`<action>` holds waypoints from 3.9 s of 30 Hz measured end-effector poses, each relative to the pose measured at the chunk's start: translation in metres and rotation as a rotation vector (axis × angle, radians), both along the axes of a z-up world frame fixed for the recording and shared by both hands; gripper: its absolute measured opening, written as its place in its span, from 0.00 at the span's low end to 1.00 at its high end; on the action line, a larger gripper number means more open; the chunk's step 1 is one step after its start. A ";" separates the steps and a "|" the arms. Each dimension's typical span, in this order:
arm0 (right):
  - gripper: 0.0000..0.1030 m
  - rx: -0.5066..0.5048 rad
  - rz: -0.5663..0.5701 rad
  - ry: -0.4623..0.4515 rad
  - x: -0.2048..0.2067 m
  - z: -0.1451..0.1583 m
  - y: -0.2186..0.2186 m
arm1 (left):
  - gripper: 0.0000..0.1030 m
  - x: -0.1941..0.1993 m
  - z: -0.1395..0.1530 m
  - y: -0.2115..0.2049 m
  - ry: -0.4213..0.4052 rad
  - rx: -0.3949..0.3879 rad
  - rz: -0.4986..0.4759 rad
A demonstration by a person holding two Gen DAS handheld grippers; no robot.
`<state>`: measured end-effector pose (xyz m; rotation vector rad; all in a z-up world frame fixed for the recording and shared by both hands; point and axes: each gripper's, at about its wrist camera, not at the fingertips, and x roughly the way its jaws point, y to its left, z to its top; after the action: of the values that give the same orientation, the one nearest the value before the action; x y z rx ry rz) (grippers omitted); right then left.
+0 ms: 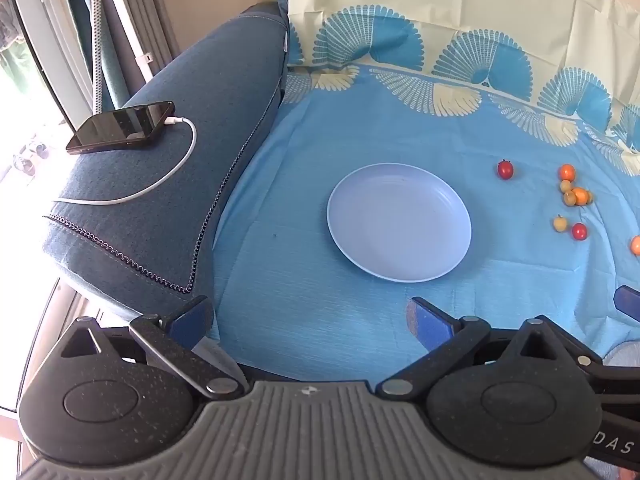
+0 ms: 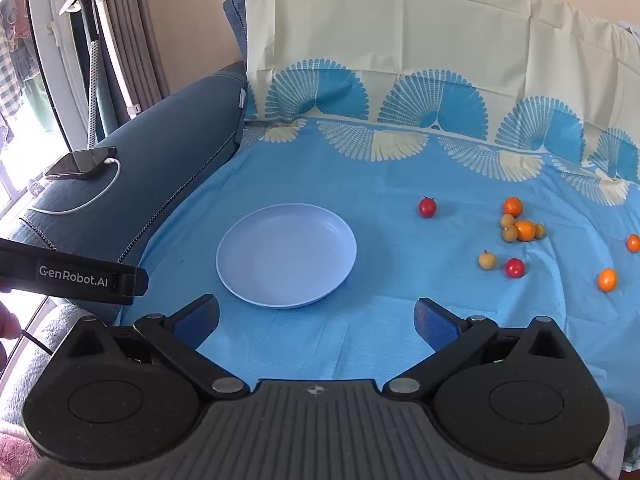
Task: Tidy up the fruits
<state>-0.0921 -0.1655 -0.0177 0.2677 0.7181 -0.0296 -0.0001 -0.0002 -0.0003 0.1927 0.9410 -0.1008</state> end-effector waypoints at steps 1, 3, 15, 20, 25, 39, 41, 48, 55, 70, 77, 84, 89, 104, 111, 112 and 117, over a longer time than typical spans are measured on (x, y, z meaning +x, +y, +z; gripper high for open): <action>1.00 0.001 -0.001 0.003 0.000 0.000 0.000 | 1.00 0.000 0.000 0.000 0.001 0.000 -0.001; 1.00 0.002 -0.002 0.005 0.000 0.000 0.001 | 1.00 0.000 -0.001 0.000 0.003 0.001 -0.003; 1.00 0.002 -0.001 0.010 0.003 0.000 0.000 | 1.00 -0.001 -0.004 -0.002 0.002 0.005 -0.011; 1.00 0.000 -0.003 0.009 0.003 0.000 0.000 | 1.00 -0.001 -0.005 -0.002 0.007 0.004 -0.006; 1.00 -0.004 0.002 0.010 0.004 -0.002 0.001 | 1.00 0.000 -0.004 -0.002 0.010 0.012 -0.005; 1.00 -0.006 -0.003 0.013 0.005 0.000 0.001 | 1.00 0.002 -0.002 -0.003 0.007 0.015 -0.012; 1.00 -0.005 -0.003 0.014 0.005 0.001 0.001 | 1.00 0.002 -0.002 -0.003 0.003 0.011 -0.012; 1.00 -0.001 -0.007 0.012 0.005 0.001 0.000 | 1.00 0.001 -0.002 -0.003 -0.019 -0.019 -0.016; 1.00 0.010 -0.024 0.007 0.003 0.001 -0.002 | 1.00 0.000 -0.002 -0.006 -0.017 -0.008 -0.034; 1.00 0.035 -0.208 -0.004 -0.010 -0.006 -0.044 | 1.00 0.003 -0.011 -0.044 0.022 0.034 -0.103; 1.00 0.044 -0.358 0.008 -0.023 -0.021 -0.095 | 1.00 0.014 -0.021 -0.091 0.068 0.027 -0.177; 1.00 0.002 -0.573 0.020 -0.039 -0.048 -0.186 | 1.00 0.029 -0.036 -0.179 0.073 0.012 -0.307; 1.00 -0.050 -0.695 0.041 -0.035 -0.084 -0.256 | 1.00 0.056 -0.070 -0.254 0.126 -0.004 -0.383; 0.99 -0.007 -0.676 0.244 0.069 -0.229 -0.385 | 1.00 0.143 -0.191 -0.375 0.194 0.120 -0.482; 0.54 -0.022 -0.662 0.224 0.068 -0.233 -0.384 | 0.27 0.145 -0.187 -0.380 0.225 0.010 -0.525; 0.38 -0.023 -0.663 0.227 0.067 -0.230 -0.383 | 0.26 0.144 -0.185 -0.380 0.211 0.001 -0.524; 0.37 -0.010 -0.713 0.218 0.055 -0.214 -0.379 | 0.26 0.132 -0.160 -0.367 0.185 -0.034 -0.492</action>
<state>-0.0374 -0.5449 -0.2312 0.5057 0.8075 -0.7493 0.1322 -0.3671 -0.1602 0.3858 1.0591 -0.5961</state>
